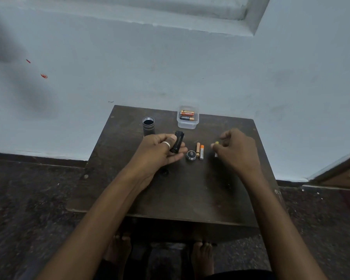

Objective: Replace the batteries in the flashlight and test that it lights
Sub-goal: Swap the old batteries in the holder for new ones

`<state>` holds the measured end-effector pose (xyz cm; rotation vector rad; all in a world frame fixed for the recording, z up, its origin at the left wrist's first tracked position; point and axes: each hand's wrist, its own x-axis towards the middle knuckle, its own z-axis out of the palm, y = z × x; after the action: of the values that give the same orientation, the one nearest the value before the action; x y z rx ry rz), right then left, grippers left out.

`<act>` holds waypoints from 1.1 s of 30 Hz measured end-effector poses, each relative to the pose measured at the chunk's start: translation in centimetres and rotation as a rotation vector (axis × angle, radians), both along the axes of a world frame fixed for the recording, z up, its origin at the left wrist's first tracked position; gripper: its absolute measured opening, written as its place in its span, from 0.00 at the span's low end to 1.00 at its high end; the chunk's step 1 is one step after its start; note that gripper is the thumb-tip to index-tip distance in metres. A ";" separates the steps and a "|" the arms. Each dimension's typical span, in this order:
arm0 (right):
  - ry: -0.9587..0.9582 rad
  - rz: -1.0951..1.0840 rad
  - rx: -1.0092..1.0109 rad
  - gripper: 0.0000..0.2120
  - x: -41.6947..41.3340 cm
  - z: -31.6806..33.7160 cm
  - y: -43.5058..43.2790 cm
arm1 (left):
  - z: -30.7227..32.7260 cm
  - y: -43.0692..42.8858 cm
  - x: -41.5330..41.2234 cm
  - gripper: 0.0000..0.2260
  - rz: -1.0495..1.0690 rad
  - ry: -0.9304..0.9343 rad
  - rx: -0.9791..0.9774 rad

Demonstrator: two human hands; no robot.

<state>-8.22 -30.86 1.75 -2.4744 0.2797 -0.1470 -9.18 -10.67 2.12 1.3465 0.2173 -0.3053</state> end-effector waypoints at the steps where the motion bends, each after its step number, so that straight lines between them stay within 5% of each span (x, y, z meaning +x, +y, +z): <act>1: 0.026 0.007 -0.016 0.11 0.0 -0.2 0.0 | 0.0 0.0 0.0 0.10 -0.003 0.008 0.003; 7: 0.031 0.028 -0.060 0.12 0.2 -0.5 0.8 | -0.1 0.1 0.0 0.11 -0.023 0.048 0.012; 10: -0.063 0.013 -0.053 0.05 0.1 -0.1 0.8 | -0.1 0.0 0.0 0.12 -0.019 0.068 0.005; 18: -0.253 0.157 -0.085 0.05 4.1 2.7 3.1 | 0.1 -0.2 0.0 0.13 -0.018 0.113 -0.028; 28: 0.110 0.404 -0.612 0.12 12.8 3.2 6.9 | 0.3 0.2 -0.1 0.13 -0.045 0.137 -0.066; 33: 0.098 0.405 -0.637 0.10 13.0 2.7 7.0 | 0.5 0.3 -0.1 0.13 -0.059 0.137 -0.076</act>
<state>4.75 -23.85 4.45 -3.1104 -0.2788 0.0708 -9.31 -10.36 2.66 1.2597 0.2780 -0.4519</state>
